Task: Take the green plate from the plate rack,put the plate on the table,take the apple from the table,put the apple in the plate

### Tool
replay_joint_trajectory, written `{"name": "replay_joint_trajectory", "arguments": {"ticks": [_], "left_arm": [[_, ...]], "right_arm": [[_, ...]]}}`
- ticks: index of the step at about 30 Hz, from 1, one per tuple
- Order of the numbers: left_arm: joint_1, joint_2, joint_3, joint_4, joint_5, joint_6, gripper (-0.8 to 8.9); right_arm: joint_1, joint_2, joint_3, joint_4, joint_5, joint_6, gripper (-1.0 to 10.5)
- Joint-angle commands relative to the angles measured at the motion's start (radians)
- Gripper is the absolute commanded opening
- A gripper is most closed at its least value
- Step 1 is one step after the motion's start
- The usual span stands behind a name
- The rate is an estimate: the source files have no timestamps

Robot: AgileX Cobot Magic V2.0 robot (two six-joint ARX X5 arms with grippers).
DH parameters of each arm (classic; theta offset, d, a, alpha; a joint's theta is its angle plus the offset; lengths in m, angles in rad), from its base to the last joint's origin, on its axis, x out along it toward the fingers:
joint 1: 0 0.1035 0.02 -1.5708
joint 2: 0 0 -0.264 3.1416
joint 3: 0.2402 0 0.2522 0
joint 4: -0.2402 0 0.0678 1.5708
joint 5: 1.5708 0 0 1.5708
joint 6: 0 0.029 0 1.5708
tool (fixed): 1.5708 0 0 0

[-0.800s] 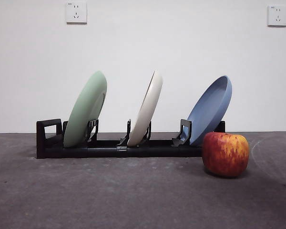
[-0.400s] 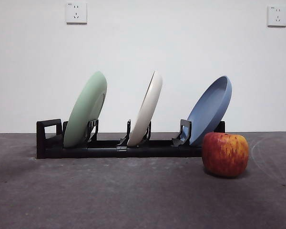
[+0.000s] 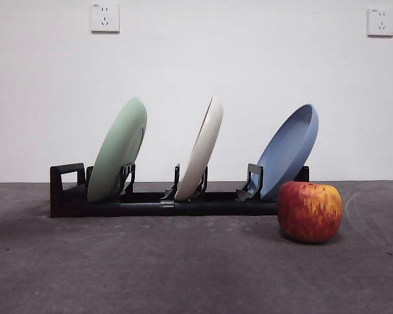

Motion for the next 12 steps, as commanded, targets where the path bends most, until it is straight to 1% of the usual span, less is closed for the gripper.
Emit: {"name": "replay_joint_trajectory", "arguments": {"ticks": [1,3,6,9,10,12], "left_arm": [[0.003,0.109,0.132,-0.093,0.104,0.071,-0.05],[0.001,0.188,0.221,-0.175,0.166,0.109,-0.05],[-0.012,0.305,0.351,-0.316,0.211,0.187,-0.05],[-0.032,0.405,0.459,-0.436,0.204,0.258,-0.05],[-0.043,0.443,0.496,-0.471,0.199,0.281,-0.05],[-0.063,0.499,0.547,-0.510,0.178,0.298,-0.05]], "right_arm": [[0.007,0.096,0.103,-0.087,-0.127,-0.066,-0.1],[0.027,0.154,0.172,-0.179,-0.154,-0.117,-0.1],[0.084,0.241,0.263,-0.320,-0.134,-0.213,-0.1],[0.151,0.316,0.330,-0.425,-0.063,-0.277,-0.1],[0.180,0.343,0.354,-0.458,-0.018,-0.300,0.0],[0.229,0.384,0.388,-0.496,0.061,-0.325,0.0]]}}
